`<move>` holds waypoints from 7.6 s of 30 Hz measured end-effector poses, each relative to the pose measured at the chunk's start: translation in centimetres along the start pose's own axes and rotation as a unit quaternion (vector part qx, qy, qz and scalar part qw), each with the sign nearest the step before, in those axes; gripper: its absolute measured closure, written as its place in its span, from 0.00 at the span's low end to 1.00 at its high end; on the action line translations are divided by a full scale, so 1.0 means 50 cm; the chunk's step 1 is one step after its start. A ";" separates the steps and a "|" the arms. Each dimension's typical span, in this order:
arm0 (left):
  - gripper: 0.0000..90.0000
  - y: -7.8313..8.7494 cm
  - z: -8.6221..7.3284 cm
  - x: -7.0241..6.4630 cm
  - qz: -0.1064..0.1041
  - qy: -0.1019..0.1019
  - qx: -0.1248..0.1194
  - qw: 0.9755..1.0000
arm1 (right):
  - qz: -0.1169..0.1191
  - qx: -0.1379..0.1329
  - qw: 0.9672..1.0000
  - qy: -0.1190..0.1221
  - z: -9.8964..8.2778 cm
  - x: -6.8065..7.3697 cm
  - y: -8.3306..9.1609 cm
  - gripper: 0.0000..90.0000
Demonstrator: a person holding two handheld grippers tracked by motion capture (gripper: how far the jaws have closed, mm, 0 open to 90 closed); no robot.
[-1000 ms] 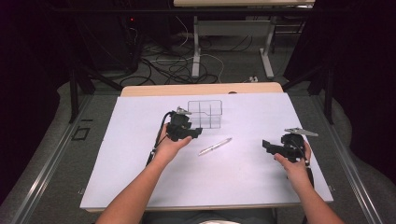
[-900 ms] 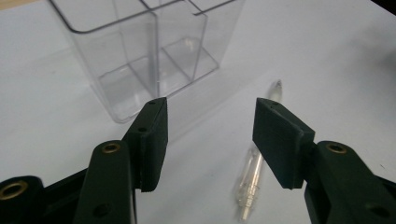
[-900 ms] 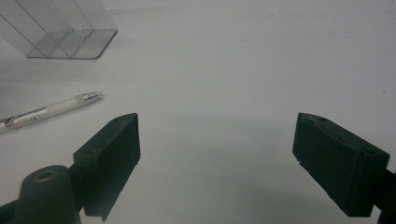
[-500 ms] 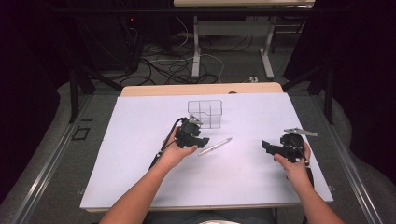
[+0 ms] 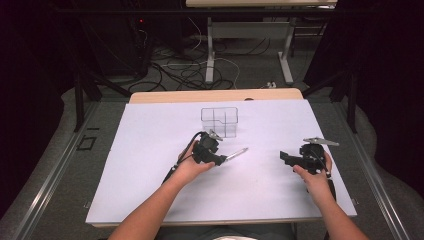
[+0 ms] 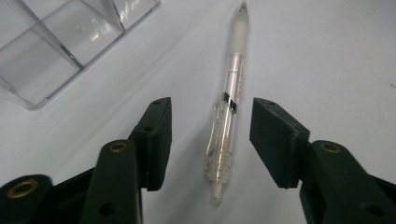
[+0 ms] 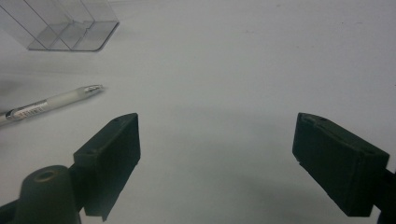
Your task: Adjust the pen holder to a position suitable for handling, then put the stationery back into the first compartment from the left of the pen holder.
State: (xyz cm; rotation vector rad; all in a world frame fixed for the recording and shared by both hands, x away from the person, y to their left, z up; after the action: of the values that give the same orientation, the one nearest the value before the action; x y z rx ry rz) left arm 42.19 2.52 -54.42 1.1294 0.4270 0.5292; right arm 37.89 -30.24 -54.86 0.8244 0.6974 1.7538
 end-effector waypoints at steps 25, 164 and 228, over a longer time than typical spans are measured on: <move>0.83 -0.030 0.001 -0.022 0.010 -0.030 0.055 0.998 | 0.006 0.009 1.000 0.000 -0.002 0.005 -0.004 0.16; 0.85 0.035 -0.090 -0.135 -0.163 0.092 -0.072 0.980 | 0.307 0.114 0.907 -0.263 -0.004 0.199 -0.061 0.85; 0.25 0.128 -0.188 0.028 -0.019 0.166 -0.127 0.978 | 0.299 0.048 0.920 -0.247 0.025 0.161 -0.016 0.89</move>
State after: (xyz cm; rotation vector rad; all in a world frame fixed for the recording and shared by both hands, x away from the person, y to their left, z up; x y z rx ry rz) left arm 36.80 12.36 -52.05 0.7858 0.6483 0.7216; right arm 37.45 -22.27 -53.09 1.6037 0.1899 1.9200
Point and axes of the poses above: each handheld gripper's, and its own axes: y roughly backward along the jaws, z roughly out of its top, x roughly to its left, the point moved 2 cm from there along -y, roughly forward along the jaws, and after that the axes turned 15 degrees about x, right-handed, at the moved point
